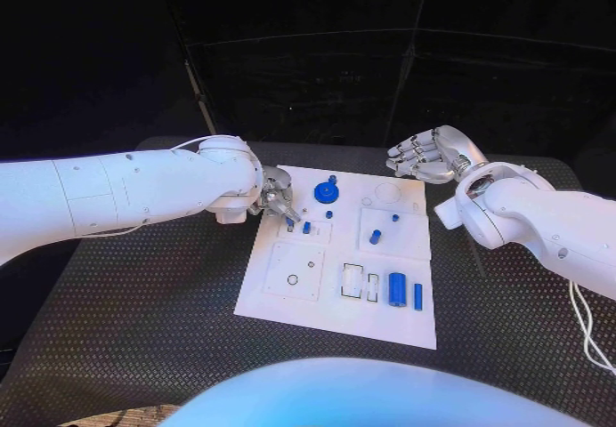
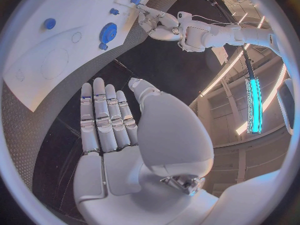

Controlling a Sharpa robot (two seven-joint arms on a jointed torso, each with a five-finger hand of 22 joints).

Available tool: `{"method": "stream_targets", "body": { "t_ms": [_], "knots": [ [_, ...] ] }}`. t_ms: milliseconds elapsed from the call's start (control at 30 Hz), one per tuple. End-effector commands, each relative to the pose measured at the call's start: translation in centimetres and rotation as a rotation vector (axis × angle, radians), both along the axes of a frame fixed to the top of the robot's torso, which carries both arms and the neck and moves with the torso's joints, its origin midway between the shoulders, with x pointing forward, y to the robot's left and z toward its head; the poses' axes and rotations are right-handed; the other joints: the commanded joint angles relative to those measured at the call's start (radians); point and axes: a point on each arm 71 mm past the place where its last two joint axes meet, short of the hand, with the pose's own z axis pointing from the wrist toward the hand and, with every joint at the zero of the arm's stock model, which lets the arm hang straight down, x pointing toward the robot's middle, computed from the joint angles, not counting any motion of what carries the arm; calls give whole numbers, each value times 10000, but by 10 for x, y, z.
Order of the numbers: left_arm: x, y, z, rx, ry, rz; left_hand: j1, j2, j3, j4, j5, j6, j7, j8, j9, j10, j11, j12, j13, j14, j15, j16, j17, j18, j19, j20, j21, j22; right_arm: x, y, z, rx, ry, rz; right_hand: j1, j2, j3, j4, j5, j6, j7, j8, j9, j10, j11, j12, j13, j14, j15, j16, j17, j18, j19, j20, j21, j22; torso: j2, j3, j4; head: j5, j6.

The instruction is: Assemble the parts on the task board

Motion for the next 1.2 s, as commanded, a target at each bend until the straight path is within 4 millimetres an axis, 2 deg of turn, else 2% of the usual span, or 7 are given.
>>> {"method": "stream_targets", "body": {
  "t_ms": [33, 1200],
  "knots": [
    [-1, 0, 0, 204, 44, -126, 53, -67, 488, -458, -38, 0, -104, 39, 6, 41, 1, 41, 2, 1038, -69, 31, 2635, -54, 43, -27, 57, 17, 0, 0, 1, 40, -48, 88, -101, 11, 26, 52, 16, -41, 35, -56, -1, 1, 78, -45, -9, 46, 4, -48, -9, 40, 61, 26, -69, -9, 4, -9, 5, 4, 2],
    [-4, -1, -4, 371, 341, -280, 56, -104, 514, -490, -43, 0, -107, 48, 16, 38, -1, 25, -23, 1038, -71, 31, 2635, -51, 36, -29, 44, 2, 1, 0, 1, 16, -4, 102, -106, 14, 25, 54, 16, -41, 35, -55, 0, 2, 78, -44, -16, 49, 4, -54, -12, 40, 64, 27, -77, -13, 0, -1, 4, 15, 2]
  ]
}}
